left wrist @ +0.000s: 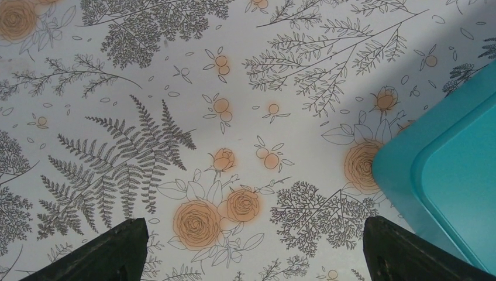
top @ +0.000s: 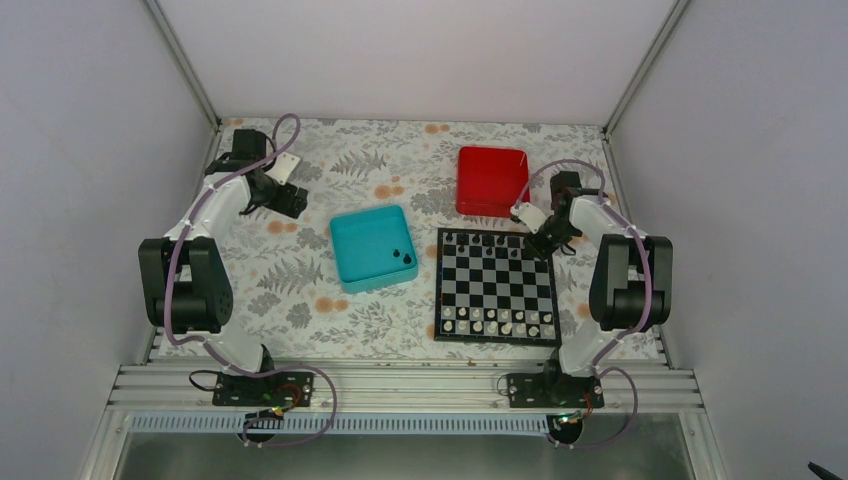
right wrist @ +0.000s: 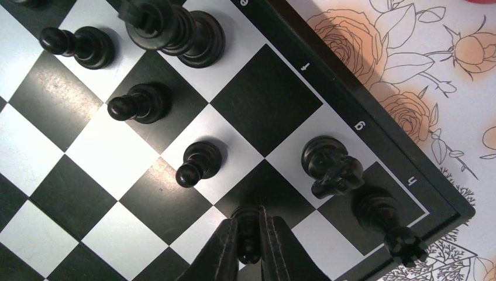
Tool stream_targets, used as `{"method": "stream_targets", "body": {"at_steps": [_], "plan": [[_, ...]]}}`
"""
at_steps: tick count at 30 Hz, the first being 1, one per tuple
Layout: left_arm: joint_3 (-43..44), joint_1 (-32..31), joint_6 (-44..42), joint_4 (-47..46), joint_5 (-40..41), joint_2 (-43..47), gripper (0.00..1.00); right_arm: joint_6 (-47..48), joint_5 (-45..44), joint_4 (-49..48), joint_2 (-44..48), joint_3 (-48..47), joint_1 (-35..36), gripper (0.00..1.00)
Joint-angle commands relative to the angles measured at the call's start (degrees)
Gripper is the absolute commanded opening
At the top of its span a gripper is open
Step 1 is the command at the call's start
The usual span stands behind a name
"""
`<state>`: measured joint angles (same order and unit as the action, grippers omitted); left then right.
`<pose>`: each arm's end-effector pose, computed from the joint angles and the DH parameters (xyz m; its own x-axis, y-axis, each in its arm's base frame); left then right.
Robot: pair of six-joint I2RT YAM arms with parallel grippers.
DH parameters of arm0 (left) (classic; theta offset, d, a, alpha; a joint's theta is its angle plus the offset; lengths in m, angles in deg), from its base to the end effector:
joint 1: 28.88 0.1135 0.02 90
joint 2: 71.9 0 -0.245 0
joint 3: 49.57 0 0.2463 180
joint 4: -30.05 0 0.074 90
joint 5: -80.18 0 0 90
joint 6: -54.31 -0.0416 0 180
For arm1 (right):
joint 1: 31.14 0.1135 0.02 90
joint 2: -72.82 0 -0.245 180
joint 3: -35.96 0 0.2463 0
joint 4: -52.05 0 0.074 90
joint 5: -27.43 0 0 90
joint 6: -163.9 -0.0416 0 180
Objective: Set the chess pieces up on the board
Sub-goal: Place the chess piece on the chessboard, then pick up the chess piece from the storage box.
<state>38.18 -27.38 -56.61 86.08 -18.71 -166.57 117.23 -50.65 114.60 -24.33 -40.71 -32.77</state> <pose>0.3368 0.0024 0.2255 -0.8158 0.3315 -0.4739 0.3594 0.9326 0.0338 0.2953 0.0002 0.1566 -0.7237 -0.6511 -0.2290 -0.6788 0.7313 0.0659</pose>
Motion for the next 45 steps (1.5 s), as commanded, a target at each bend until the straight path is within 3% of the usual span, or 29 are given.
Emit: {"method": "stream_targets", "body": {"at_steps": [1,14,20,29,38,45], "plan": [[-0.86,0.0,0.11,-0.45,0.52,0.51,0.91,0.7,0.22,-0.19,-0.57,-1.32,-0.47,0.12],[-1.36,0.09,0.1,-0.67,0.9,1.21,0.91,0.57,-0.24,0.83,-0.31,-2.74,-0.47,0.19],[-1.83,0.07,0.01,-0.69,0.9,1.66,0.91,-0.61,0.18,7.2,4.67,-7.55,2.38,0.21],[-1.59,0.04,-0.51,-0.11,0.05,2.79,0.91,-6.61,0.38,18.57,6.42,-24.1,19.64,0.3],[-2.17,0.08,-0.78,-1.19,-0.36,3.78,0.91,-7.32,-3.4,18.96,-10.19,-39.3,38.06,0.34],[-3.46,0.08,-0.79,-3.31,-1.22,3.34,0.91,-8.65,-7.61,12.55,-21.37,-47.12,46.55,0.35]]}}
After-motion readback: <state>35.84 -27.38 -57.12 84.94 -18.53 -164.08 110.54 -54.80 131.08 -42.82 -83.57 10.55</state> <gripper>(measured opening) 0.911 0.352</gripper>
